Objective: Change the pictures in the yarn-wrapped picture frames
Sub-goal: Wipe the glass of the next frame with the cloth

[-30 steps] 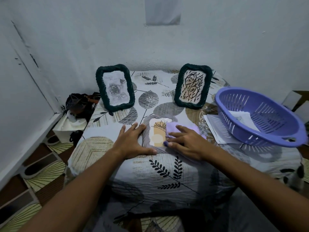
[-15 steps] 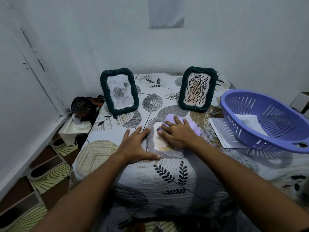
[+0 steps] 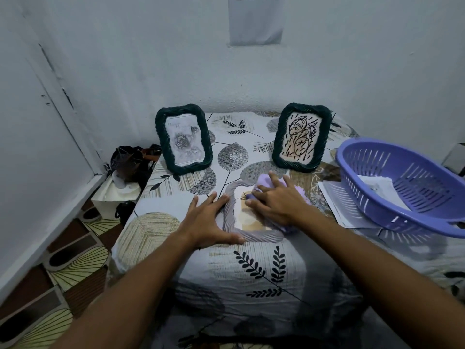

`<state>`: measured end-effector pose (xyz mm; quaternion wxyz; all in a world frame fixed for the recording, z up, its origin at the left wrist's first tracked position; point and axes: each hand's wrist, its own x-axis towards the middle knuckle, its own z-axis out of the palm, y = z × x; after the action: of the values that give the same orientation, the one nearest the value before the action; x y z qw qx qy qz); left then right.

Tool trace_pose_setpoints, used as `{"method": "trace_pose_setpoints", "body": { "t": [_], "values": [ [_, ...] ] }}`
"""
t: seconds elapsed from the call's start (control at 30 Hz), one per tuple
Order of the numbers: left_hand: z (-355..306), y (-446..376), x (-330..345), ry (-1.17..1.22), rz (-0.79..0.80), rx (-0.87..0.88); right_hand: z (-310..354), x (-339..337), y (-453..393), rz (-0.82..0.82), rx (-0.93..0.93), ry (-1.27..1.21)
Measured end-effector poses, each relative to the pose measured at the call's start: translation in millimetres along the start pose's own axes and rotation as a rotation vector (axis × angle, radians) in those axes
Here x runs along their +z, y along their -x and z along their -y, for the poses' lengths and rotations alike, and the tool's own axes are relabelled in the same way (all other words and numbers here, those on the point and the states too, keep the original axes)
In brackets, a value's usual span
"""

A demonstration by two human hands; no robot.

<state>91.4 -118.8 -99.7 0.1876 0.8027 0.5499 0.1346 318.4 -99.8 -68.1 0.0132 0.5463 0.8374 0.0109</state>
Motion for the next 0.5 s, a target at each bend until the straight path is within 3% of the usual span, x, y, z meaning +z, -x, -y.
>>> {"method": "trace_pose_setpoints", "body": {
  "t": [0.23,0.5],
  "values": [
    [-1.2,2.2,0.0,0.088,-0.010,0.044,21.1,9.5,-18.4,0.006,-0.001,-0.158],
    [-2.5,3.3,-0.2,0.080,-0.008,0.056,33.5,12.2,13.9,0.026,-0.165,-0.219]
  ]
}}
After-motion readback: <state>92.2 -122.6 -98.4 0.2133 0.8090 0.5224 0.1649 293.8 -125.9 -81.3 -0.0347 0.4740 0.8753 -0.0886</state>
